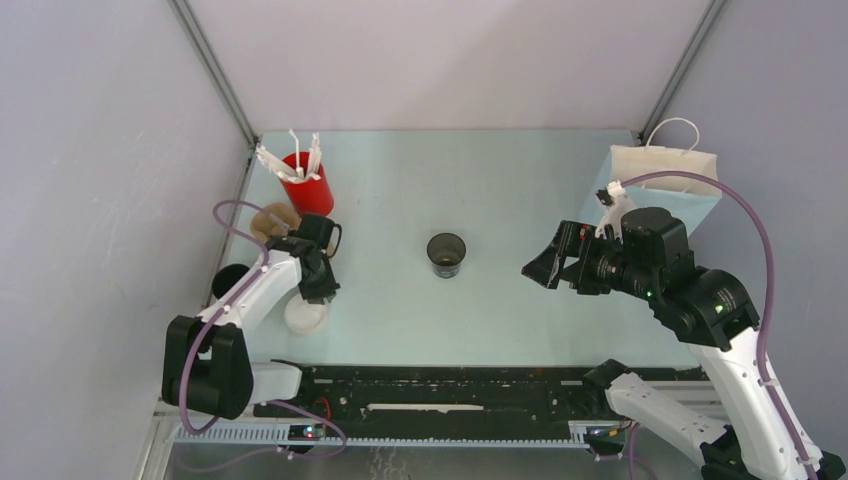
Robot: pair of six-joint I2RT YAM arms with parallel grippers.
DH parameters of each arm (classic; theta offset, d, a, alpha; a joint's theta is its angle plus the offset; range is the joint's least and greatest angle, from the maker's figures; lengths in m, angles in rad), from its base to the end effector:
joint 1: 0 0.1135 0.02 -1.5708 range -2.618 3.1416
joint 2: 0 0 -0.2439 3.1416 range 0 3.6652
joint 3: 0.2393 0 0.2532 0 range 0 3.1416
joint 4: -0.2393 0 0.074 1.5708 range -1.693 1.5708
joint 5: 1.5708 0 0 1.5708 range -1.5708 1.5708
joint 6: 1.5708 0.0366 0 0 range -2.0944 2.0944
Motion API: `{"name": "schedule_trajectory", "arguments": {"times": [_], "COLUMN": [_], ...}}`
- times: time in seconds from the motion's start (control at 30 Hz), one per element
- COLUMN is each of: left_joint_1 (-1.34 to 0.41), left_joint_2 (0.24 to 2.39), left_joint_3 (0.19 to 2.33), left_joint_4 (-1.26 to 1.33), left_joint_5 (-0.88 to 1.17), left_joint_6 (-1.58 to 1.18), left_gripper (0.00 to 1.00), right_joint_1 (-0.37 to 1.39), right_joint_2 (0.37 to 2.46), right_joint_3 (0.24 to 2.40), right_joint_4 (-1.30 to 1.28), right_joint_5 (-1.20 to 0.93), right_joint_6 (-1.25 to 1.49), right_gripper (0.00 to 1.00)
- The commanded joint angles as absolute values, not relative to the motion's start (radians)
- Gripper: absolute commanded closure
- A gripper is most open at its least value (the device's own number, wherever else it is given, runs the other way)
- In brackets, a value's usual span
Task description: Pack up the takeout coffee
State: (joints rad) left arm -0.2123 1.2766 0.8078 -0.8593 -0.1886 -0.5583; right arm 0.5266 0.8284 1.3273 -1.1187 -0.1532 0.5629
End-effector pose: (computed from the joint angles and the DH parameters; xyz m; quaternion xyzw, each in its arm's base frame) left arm 0.2187 -0.0401 0.1826 -0.1813 0.9715 0.0413 0.1468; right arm 0.1114 0.0712 0.3996 -0.0189 0.8869 0.2947 0.3551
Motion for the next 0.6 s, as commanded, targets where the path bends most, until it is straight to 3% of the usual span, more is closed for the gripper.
{"name": "schedule_trajectory", "arguments": {"times": [0.0, 0.33, 0.57], "left_joint_1": [-0.215, -0.215, -0.216], "left_joint_2": [1.267, 1.251, 1.203], "left_joint_3": [0.798, 0.814, 0.849], "left_joint_4": [-0.847, -0.867, -0.918], "left_joint_5": [-0.212, -0.224, -0.24], "left_joint_6": [-0.549, -0.544, -0.553], "left_gripper": [0.82, 0.99, 1.0], "right_joint_1": [0.535, 0.535, 0.535], "right_joint_2": [0.822, 0.817, 0.825], "right_joint_3": [1.323, 1.304, 1.304], "right_joint_4": [-1.112, -1.091, -1.087], "right_joint_5": [-0.135, -0.147, -0.148], "right_joint_6": [0.552, 0.559, 0.559], "right_gripper": [0.0, 0.0, 0.0]}}
